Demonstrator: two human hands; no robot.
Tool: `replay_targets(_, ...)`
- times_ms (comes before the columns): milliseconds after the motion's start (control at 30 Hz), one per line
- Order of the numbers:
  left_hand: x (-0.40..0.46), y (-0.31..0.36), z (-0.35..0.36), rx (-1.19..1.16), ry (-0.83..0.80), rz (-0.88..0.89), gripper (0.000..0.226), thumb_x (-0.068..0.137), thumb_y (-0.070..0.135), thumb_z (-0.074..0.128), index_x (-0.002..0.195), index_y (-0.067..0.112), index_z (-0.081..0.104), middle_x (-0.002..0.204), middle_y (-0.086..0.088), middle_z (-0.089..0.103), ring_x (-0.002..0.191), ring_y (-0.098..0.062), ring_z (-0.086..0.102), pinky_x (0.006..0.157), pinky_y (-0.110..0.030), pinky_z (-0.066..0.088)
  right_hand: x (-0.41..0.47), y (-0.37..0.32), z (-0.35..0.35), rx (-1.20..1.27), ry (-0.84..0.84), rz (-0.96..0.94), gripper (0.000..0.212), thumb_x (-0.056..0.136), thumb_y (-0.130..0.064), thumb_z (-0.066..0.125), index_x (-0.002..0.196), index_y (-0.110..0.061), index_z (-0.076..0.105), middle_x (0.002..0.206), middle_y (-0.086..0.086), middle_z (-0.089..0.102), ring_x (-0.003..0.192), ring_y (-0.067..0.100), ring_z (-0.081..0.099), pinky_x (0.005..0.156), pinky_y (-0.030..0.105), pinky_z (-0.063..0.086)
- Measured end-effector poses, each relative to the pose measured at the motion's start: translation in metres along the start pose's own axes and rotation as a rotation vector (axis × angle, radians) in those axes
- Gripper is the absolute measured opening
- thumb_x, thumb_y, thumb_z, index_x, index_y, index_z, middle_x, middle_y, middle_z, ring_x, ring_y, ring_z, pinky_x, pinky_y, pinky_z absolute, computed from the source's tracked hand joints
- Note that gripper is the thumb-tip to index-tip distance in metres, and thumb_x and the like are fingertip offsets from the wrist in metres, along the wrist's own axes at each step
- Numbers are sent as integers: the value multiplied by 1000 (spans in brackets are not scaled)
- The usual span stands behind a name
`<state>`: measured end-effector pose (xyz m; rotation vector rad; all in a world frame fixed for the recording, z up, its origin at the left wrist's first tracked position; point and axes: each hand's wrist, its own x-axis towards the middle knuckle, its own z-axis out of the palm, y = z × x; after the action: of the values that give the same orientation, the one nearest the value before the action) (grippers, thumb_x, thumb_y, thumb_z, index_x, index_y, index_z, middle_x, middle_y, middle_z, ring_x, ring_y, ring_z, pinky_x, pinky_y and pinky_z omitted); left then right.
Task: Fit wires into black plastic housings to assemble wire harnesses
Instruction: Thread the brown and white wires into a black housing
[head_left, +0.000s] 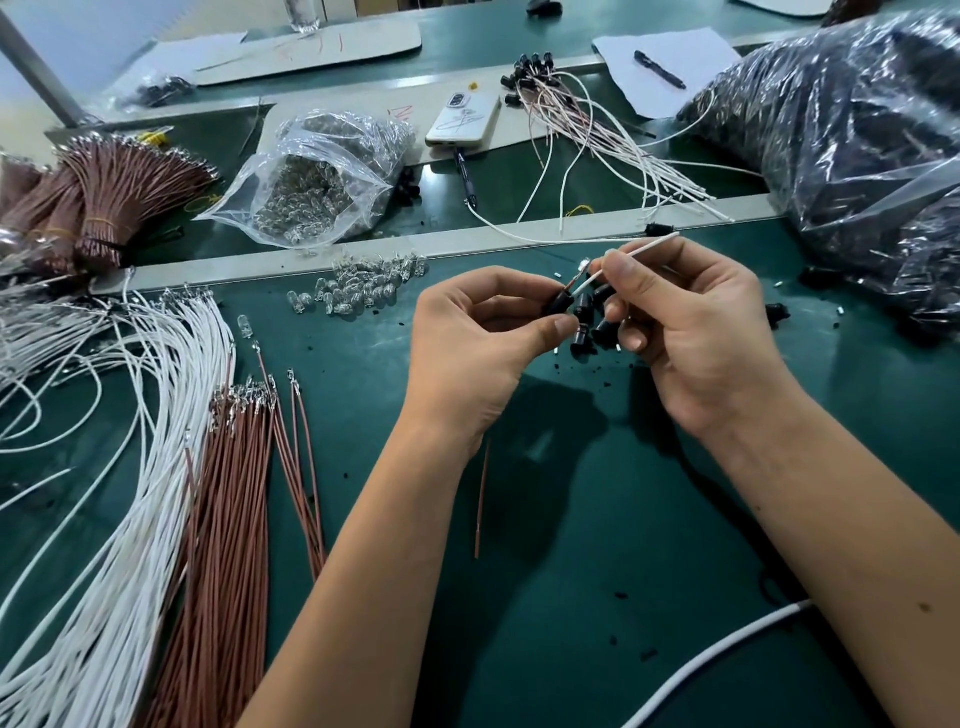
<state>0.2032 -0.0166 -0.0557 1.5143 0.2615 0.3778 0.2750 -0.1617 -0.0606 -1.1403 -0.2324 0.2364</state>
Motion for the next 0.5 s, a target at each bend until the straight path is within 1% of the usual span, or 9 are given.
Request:
replay_targets(167, 0, -1, 0, 18, -2, 21, 21, 72, -7, 84, 85, 8, 76, 81, -8, 78, 73, -14, 71, 74, -26, 58, 1, 1, -1, 7, 9, 47, 19, 74, -18, 80, 84, -9, 67, 82, 7, 74, 55, 11, 55, 44, 18, 37)
replay_targets(300, 0, -1, 1, 4, 2, 40, 22, 72, -7, 84, 86, 8, 76, 79, -5, 78, 71, -11, 71, 72, -24, 57, 0, 2, 1, 44, -6, 77, 19, 70, -20, 81, 81, -10, 69, 81, 7, 72, 55, 10, 55, 43, 17, 37)
replay_targets(400, 0, 0, 0, -8, 15, 65, 23, 72, -8, 84, 85, 9, 76, 81, -5, 78, 73, -11, 71, 73, -23, 57, -1, 3, 2, -38, -16, 51, 19, 70, -20, 81, 80, -10, 69, 76, 3, 74, 53, 10, 56, 42, 18, 37)
replay_targets(500, 1, -1, -1, 14, 33, 87, 24, 72, -8, 84, 85, 10, 75, 82, -5, 78, 74, -13, 72, 75, -25, 59, -2, 2, 2, -95, -6, 7, 17, 73, -18, 83, 78, -11, 68, 73, 2, 73, 51, 11, 57, 41, 19, 37)
